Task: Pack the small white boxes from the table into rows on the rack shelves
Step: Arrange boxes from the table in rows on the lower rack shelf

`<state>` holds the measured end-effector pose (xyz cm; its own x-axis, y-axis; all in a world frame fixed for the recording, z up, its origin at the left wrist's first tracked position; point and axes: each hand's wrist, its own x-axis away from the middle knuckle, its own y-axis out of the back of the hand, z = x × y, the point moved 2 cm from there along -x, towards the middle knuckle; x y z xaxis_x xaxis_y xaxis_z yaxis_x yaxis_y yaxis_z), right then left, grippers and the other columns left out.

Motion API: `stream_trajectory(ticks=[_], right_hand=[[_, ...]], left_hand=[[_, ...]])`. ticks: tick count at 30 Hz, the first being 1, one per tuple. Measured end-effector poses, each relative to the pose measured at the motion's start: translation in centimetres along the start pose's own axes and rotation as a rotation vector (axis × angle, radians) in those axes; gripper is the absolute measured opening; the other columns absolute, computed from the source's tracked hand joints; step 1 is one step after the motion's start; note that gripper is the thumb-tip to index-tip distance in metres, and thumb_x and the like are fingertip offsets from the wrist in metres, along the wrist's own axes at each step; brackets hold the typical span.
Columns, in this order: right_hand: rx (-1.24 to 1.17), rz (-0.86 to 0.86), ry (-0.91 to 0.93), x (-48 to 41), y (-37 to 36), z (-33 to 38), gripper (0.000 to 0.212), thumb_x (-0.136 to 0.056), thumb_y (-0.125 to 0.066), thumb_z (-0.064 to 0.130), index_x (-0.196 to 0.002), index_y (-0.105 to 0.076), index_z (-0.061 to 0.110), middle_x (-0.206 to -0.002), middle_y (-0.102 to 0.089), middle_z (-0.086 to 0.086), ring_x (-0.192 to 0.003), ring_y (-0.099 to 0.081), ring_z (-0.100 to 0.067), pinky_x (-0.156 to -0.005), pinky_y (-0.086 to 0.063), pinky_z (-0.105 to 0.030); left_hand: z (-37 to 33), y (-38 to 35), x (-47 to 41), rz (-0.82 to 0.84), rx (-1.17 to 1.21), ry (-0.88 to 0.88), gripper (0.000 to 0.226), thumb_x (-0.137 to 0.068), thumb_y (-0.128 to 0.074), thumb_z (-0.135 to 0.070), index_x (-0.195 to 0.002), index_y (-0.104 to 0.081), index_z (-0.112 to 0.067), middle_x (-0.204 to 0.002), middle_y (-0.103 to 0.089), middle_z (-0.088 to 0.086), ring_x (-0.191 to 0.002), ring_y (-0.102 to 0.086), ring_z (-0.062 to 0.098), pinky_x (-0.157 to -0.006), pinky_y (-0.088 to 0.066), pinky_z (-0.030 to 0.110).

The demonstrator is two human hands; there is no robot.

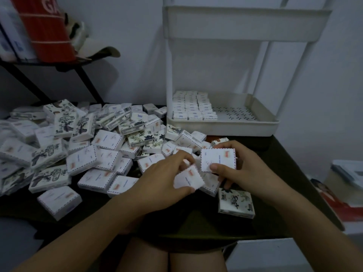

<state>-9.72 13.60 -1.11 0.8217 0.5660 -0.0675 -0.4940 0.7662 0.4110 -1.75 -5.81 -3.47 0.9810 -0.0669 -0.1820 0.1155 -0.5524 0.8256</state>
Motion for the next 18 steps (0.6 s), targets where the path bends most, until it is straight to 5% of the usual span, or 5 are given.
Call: stream_trajectory(ticks=[5,8,11,13,18], right_hand=[[-0.169,-0.072,-0.052,-1.8,2.3,-1.2,0.031,-0.091,-0.062,0.010,-0.110,-0.056,0.034,-0.105,-0.066,0.000,-0.082,-0.072,-0.016,-0.058,-0.058,-0.027],[-0.268,-0.111,-0.097,-3.9,3.8,-1.5,0.029,-0.096,-0.050,0.005,-0.112,-0.057,0.028,-0.106,-0.067,-0.004,-0.083,-0.071,-0.021,-0.062,-0.059,-0.033],[-0.306,-0.168,-0.097,-6.5,5.0,-1.2,0.030,-0.097,-0.047,0.006,-0.114,-0.058,0.029,-0.104,-0.067,-0.004,-0.075,-0.072,-0.026,-0.059,-0.058,-0.035],[-0.224,-0.255,-0.054,-8.8,6.1,-1.1,0.025,-0.097,-0.049,0.010,-0.110,-0.057,0.029,-0.103,-0.065,0.000,-0.066,-0.071,-0.025,-0.053,-0.056,-0.031],[-0.280,-0.413,-0.016,-16.2,8.7,-1.5,0.009,-0.092,-0.063,0.015,-0.098,-0.057,0.014,-0.091,-0.064,-0.010,-0.059,-0.070,-0.026,-0.052,-0.057,-0.029]], left_hand=[[-0.1,0.9,-2.9,-0.037,0.232,0.026,0.051,-0.090,-0.062,-0.033,-0.129,-0.036,-0.055,-0.131,-0.042,-0.024,-0.119,-0.040,-0.006,-0.093,-0.036,0.020],[-0.2,1.4,-6.4,-0.143,0.394,0.089,0.046,-0.087,-0.067,-0.038,-0.127,-0.047,-0.045,-0.126,-0.050,-0.023,-0.117,-0.048,-0.002,-0.085,-0.039,0.016],[-0.3,2.1,-10.7,-0.249,0.414,0.183,0.070,-0.068,-0.080,-0.051,-0.128,-0.045,-0.042,-0.121,-0.047,-0.022,-0.105,-0.049,-0.004,-0.077,-0.039,0.013],[0.0,2.6,-14.0,-0.321,0.297,0.214,0.081,-0.065,-0.085,-0.042,-0.131,-0.037,-0.040,-0.120,-0.039,-0.013,-0.105,-0.045,0.005,-0.078,-0.037,0.015],[1.5,3.8,-23.7,-0.333,0.415,0.258,0.045,-0.076,-0.078,-0.038,-0.108,-0.046,-0.032,-0.099,-0.051,-0.017,-0.083,-0.052,0.000,-0.054,-0.038,0.007]])
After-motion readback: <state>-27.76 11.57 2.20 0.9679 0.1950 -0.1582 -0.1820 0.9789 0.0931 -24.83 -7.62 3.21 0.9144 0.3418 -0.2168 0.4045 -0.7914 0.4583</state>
